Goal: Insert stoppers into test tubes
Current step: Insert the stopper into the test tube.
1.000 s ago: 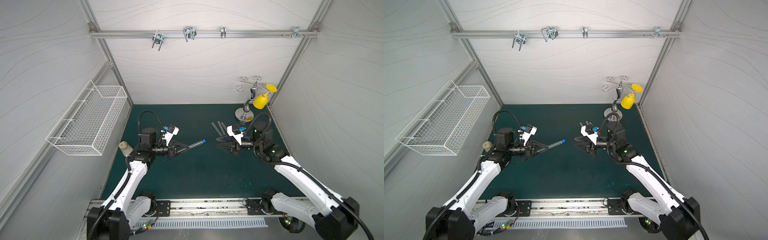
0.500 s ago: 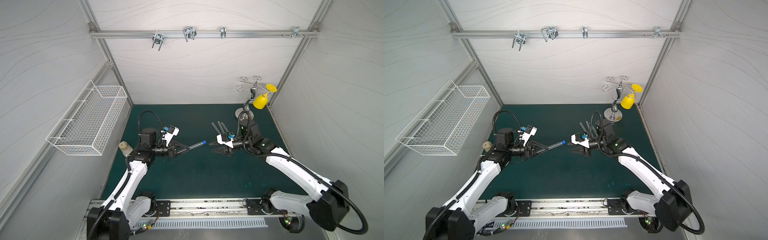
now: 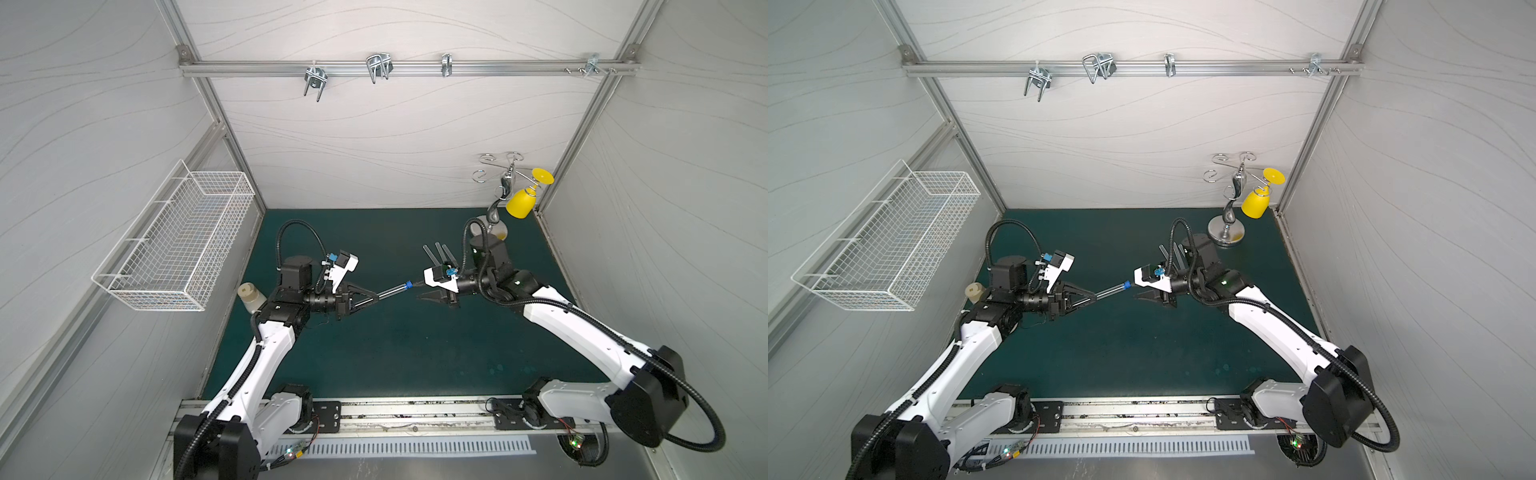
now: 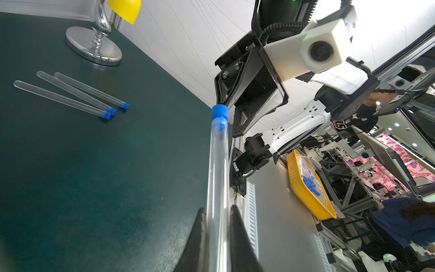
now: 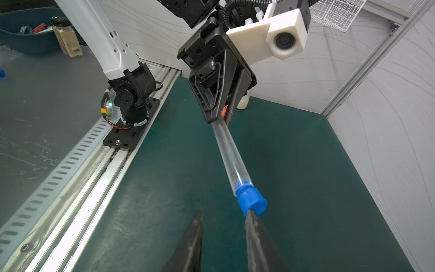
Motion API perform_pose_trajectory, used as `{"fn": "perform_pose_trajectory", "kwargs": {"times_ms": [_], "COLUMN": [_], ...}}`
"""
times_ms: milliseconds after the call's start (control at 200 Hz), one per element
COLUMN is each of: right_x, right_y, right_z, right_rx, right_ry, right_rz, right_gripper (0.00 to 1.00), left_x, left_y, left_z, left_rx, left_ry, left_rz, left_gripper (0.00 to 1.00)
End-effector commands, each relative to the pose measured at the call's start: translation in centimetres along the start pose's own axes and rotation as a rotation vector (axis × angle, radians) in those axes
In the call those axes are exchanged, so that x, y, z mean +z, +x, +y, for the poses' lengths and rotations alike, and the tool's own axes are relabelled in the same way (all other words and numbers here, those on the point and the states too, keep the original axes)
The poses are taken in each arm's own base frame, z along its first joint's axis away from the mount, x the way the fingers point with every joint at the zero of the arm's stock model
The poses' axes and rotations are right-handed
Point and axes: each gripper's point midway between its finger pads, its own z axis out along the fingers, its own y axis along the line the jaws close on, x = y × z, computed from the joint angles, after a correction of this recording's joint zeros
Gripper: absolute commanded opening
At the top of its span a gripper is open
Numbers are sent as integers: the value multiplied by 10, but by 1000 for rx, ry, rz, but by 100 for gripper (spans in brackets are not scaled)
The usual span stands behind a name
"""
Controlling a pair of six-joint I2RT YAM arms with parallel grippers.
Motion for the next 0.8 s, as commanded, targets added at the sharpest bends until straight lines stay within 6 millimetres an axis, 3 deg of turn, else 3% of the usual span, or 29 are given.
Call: {"fn": "perform_pose_trajectory", "kwargs": {"times_ms": [0,790], "right_x": [1,18], "right_y": [-4,-12], "right_z": [-4,17], "right_rx": [-43,-103], "right_ry": [0,-98], "right_rz": [7,40], "right_gripper": [32,18], "left_x": [-2,-1], "left_y": [-16,-21], "left_z": [-14,-13], "left_rx": [84,68], "left_ry": [34,25], "left_rz": [-12,-22], "left_gripper": [0,0]}}
